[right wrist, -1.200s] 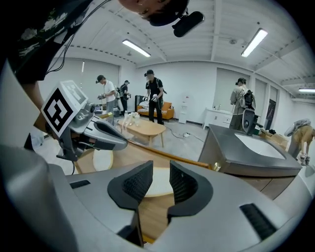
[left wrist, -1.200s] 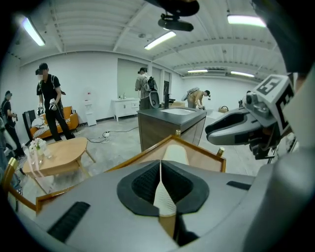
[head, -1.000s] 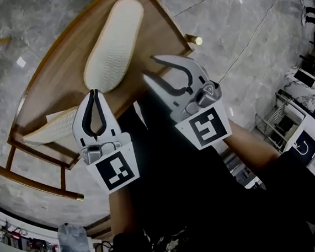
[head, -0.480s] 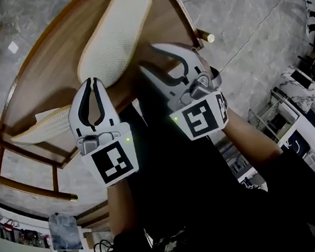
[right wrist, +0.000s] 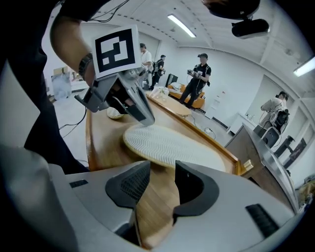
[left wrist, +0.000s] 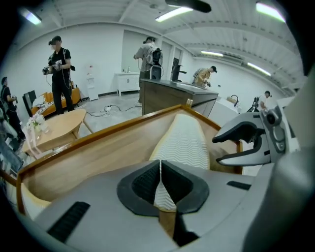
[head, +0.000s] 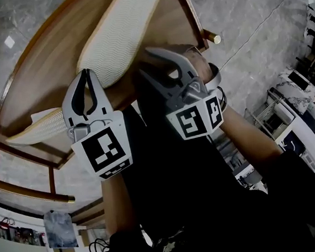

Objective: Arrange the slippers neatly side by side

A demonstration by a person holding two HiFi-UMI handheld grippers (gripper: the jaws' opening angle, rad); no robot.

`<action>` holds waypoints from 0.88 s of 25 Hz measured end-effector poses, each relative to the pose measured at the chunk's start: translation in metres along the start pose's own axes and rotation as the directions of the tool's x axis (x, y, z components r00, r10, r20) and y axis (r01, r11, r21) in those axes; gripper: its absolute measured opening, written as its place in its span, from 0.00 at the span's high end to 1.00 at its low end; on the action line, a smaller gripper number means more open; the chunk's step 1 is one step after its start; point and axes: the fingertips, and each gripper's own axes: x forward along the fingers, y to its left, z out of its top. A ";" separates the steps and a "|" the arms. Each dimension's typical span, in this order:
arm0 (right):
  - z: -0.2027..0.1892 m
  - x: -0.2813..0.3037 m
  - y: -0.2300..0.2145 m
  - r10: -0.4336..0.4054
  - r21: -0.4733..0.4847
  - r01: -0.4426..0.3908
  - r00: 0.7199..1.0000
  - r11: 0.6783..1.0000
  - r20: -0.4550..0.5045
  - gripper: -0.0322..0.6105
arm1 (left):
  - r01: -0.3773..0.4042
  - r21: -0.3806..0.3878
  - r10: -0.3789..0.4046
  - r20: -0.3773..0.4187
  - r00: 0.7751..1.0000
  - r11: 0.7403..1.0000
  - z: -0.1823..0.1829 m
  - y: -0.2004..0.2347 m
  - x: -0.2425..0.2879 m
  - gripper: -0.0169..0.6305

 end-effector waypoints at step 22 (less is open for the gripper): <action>-0.009 0.020 0.004 0.021 -0.305 -0.029 0.999 0.952 -0.027 0.75 | 0.008 -0.091 -0.009 -0.012 1.000 0.996 -0.007 0.007 0.011 0.97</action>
